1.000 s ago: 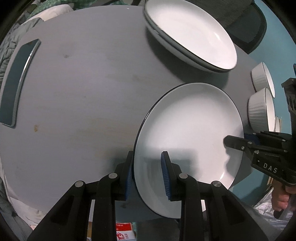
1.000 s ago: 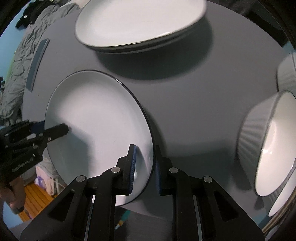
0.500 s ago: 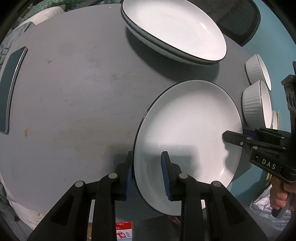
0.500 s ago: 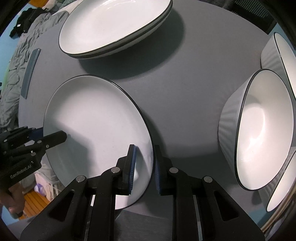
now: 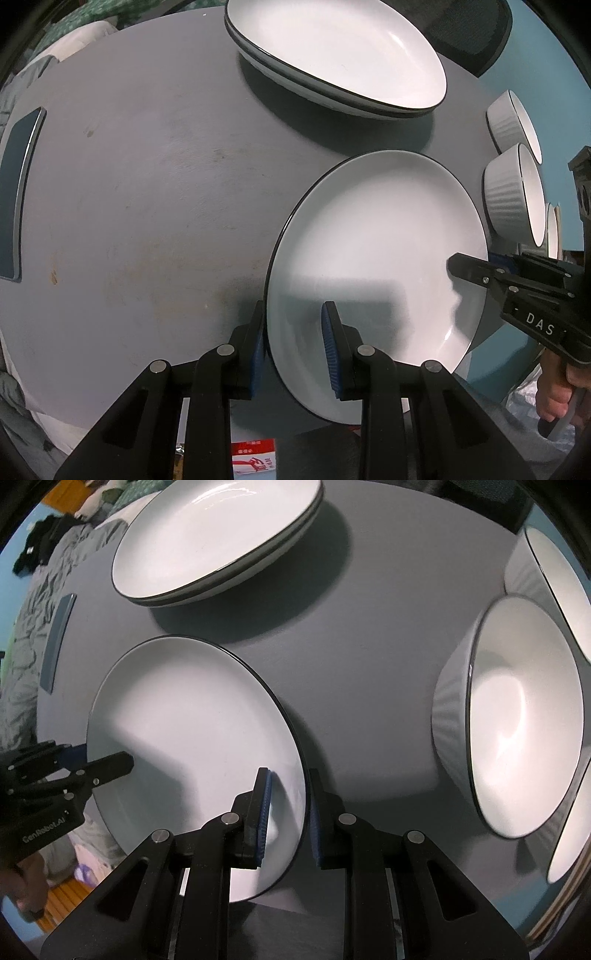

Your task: Organize plates and bowls

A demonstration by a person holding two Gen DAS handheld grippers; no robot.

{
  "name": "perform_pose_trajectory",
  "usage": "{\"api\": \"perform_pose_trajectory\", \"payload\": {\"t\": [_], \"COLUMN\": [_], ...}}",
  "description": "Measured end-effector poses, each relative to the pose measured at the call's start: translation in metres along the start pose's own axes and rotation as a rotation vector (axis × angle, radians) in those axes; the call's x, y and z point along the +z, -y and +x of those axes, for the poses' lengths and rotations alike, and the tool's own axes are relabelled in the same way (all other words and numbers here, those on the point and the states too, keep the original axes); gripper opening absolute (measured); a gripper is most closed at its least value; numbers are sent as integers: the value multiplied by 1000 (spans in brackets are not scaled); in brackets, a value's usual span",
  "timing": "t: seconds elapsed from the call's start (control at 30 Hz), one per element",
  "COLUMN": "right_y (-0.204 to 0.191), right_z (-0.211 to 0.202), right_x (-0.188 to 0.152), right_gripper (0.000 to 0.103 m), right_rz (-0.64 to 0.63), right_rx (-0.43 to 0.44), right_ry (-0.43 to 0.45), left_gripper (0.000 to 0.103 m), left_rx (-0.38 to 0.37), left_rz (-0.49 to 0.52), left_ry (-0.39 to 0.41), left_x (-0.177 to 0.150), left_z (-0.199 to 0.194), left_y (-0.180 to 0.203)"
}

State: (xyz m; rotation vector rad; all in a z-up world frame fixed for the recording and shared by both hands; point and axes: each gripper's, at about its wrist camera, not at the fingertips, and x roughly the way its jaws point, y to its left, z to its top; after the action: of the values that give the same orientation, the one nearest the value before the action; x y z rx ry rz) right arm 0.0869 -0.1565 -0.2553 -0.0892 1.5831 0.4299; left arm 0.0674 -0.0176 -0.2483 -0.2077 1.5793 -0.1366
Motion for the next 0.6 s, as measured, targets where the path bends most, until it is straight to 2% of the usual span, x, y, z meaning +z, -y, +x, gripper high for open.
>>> {"api": "perform_pose_trajectory", "payload": {"t": [0.4,0.6], "right_y": [27,36], "right_z": [3,4], "right_x": [-34,-40], "right_gripper": [19,19], "right_rz": [130,140], "right_rx": [102,126], "right_ry": [17,26], "left_gripper": [28,28], "left_rx": [-16,-18], "left_rz": [9,10], "left_ry": [-6,1], "left_x": [4,0], "left_z": [9,13], "left_y": [8,1]}}
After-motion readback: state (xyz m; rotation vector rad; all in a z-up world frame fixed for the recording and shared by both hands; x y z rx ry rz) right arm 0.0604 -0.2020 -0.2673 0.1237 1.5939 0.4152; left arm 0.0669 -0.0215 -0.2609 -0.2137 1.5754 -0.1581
